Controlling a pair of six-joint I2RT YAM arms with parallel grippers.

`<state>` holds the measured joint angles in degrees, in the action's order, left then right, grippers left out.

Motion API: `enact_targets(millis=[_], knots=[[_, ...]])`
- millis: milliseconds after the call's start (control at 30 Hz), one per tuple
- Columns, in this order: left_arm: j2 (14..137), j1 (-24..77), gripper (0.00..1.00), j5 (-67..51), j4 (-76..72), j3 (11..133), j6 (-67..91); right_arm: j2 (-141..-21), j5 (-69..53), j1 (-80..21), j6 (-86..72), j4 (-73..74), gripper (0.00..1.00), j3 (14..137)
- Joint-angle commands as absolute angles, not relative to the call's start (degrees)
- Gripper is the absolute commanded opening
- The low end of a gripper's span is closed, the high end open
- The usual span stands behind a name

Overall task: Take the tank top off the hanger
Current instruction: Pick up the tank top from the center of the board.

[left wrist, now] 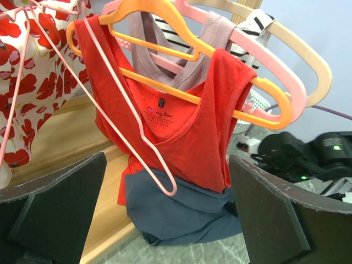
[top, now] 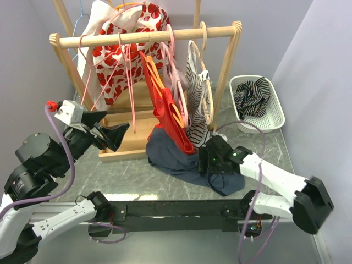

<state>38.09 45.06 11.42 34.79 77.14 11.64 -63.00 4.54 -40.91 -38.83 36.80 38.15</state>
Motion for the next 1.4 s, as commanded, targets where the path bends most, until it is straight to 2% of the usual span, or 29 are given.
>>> enact_targets(millis=[0,133,367,400,533,600,667,700,767,800,967,1100,1200,1367], knots=[[38.41,44.82,0.99,11.25,33.13,76.55,10.64,-69.86,10.72,-43.15,-36.91,35.16,1.00,41.83],[38.85,44.82,0.99,11.34,33.66,76.73,10.28,-77.06,12.92,-46.40,-38.93,33.14,1.00,42.37],[38.58,44.82,0.99,12.22,34.54,76.91,9.84,-81.21,9.76,-47.55,-42.71,29.01,1.00,38.68],[38.50,44.82,0.99,12.30,34.45,76.73,9.93,-81.73,9.32,-47.46,-43.15,28.92,0.97,38.32],[38.67,44.82,0.99,12.04,34.10,76.29,9.84,-83.85,8.35,-47.81,-45.43,27.17,0.70,35.96],[39.02,44.82,0.99,11.60,34.36,76.55,9.84,-83.15,8.35,-48.07,-47.19,26.20,0.48,34.99],[39.37,44.82,0.99,11.34,34.54,76.90,9.76,-82.79,7.74,-48.25,-48.16,25.14,0.36,34.10],[39.37,44.82,1.00,11.34,34.72,76.99,9.76,-82.79,7.91,-48.34,-48.51,25.05,0.24,33.84],[39.20,44.82,0.99,11.34,34.28,76.73,9.84,-83.23,7.91,-48.25,-49.04,24.70,0.12,33.49],[39.11,44.82,0.99,11.25,34.19,76.55,9.84,-83.58,8.35,-48.34,-49.30,25.57,0.00,33.57],[39.11,44.82,1.00,11.07,34.89,77.25,10.11,-76.40,12.64,-50.01,-52.11,29.70,0.00,34.10],[38.67,44.82,0.99,11.07,34.28,76.91,10.19,-59.03,16.34,-52.55,-59.40,34.70,0.00,35.06],[38.67,44.82,1.00,10.72,33.31,76.20,10.37,-50.75,23.25,-54.40,-63.63,40.48,0.00,38.82],[39.29,44.82,0.99,9.49,33.13,76.20,10.02,-49.83,37.24,-54.14,-66.88,54.91,0.00,48.94]])
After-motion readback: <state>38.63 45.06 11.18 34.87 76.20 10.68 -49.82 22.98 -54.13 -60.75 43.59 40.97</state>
